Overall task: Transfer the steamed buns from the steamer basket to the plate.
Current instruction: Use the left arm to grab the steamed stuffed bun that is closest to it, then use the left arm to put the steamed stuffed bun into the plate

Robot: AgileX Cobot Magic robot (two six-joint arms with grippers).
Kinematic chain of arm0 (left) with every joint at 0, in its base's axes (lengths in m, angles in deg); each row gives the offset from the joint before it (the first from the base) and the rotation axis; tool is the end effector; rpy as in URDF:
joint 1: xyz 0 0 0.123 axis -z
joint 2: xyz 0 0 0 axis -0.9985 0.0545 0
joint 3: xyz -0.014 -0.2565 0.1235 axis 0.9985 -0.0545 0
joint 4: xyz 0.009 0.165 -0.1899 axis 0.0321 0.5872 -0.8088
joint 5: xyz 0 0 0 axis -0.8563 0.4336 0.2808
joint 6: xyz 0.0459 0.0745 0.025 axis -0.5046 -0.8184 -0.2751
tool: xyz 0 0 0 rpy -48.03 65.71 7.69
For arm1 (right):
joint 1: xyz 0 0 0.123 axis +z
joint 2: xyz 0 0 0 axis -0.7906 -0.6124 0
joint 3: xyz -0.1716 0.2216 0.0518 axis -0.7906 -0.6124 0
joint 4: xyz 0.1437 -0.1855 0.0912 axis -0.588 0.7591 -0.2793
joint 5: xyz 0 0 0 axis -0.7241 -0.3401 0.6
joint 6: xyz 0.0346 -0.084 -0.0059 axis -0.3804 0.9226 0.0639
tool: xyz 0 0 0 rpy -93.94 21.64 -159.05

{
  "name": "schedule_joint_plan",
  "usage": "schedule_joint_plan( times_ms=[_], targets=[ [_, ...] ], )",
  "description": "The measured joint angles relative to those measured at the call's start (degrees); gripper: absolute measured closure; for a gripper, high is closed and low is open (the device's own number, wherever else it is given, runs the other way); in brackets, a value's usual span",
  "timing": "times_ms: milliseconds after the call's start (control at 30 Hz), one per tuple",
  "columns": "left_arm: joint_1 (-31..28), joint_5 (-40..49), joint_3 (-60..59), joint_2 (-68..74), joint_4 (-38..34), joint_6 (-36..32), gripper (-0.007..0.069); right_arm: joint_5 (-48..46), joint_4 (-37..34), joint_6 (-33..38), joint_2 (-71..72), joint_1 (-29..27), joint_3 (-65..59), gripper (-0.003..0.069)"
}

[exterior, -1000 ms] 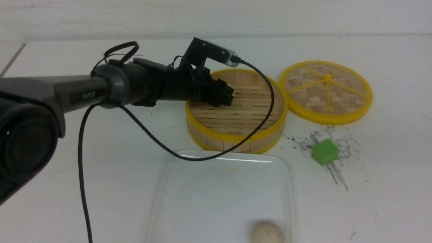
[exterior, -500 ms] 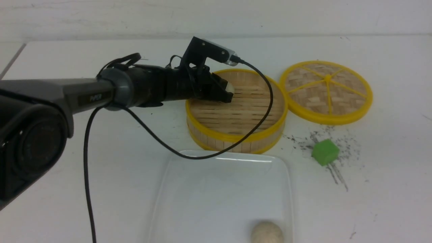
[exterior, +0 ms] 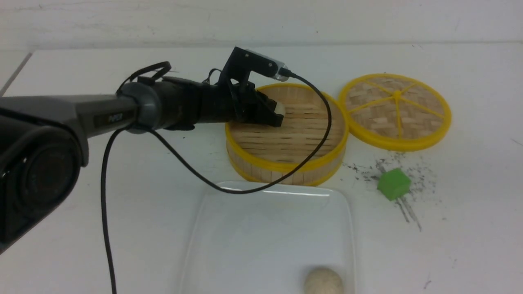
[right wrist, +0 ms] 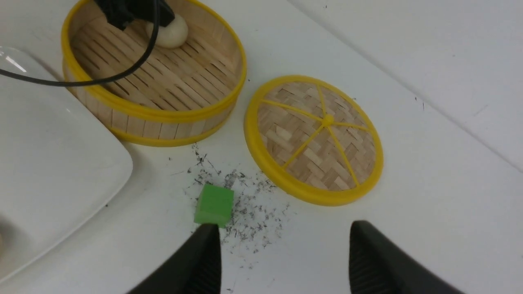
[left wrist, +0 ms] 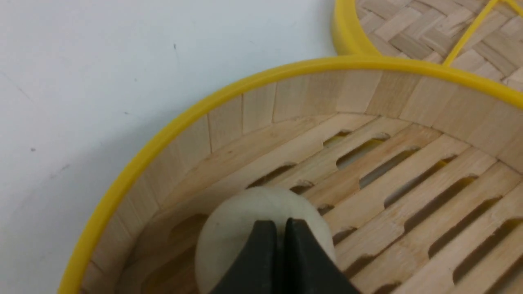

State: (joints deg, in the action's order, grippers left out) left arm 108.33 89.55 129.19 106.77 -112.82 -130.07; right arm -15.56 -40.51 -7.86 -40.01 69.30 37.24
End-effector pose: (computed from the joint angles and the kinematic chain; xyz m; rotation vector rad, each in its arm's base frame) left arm 0.4481 -0.2021 0.1728 0.7411 2.0208 -0.4001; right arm 0.1317 0.0425 0.3811 -0.6973 1.9215 -0.0337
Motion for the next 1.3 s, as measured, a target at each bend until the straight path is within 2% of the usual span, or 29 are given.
schedule_joint_plan(
  times_ms=[33, 67, 267, 367, 500, 633, 800, 867, 1000, 1100, 1300],
  targets=[
    [0.0, 0.1, -0.1, -0.1, 0.5, 0.4, 0.0601, 0.0, 0.0, 0.0, 0.0, 0.0, 0.0, 0.0237],
    [0.0, 1.2, -0.1, -1.2, 5.4, 4.0, 0.0601, 0.0, 0.0, 0.0, 0.0, 0.0, 0.0, 0.0238],
    [0.0, 5.4, -0.1, -7.5, 20.3, 17.5, 0.0599, 0.0, 0.0, 0.0, 0.0, 0.0, 0.0, 0.0238],
    [0.0, 6.2, -0.1, -10.0, 24.6, 20.2, 0.0599, 0.0, 0.0, 0.0, 0.0, 0.0, 0.0, 0.0238],
    [0.0, 9.8, -0.1, -14.8, 31.3, 27.5, 0.0599, 0.0, 0.0, 0.0, 0.0, 0.0, 0.0, 0.0238],
    [0.0, 17.0, -0.1, -19.2, 38.3, 36.8, 0.0599, 0.0, 0.0, 0.0, 0.0, 0.0, 0.0, 0.0238],
    [0.0, 30.2, -0.1, -25.1, 51.2, 50.3, 0.06, 0.0, 0.1, 0.0, 0.0, 0.0, 0.0, 0.0238],
    [0.0, 36.1, -0.1, -26.8, 53.5, 53.4, 0.06, 0.0, 0.2, 0.0, 0.1, 0.0, 0.0, 0.0238],
    [0.0, 44.8, -1.7, -29.4, 52.0, 55.9, 0.06, 0.0, 0.3, 0.0, 0.5, 0.0, 0.0, 0.0239],
    [0.0, 48.4, -5.1, -31.3, 50.6, 56.6, 0.06, 0.0, 0.3, 0.0, 1.2, 0.0, 0.0, 0.0239],
    [1.4, 49.0, -15.9, -35.6, 48.6, 57.2, 0.06, 0.5, 0.7, -0.1, 2.9, 0.0, -1.6, 0.0239]
  ],
)
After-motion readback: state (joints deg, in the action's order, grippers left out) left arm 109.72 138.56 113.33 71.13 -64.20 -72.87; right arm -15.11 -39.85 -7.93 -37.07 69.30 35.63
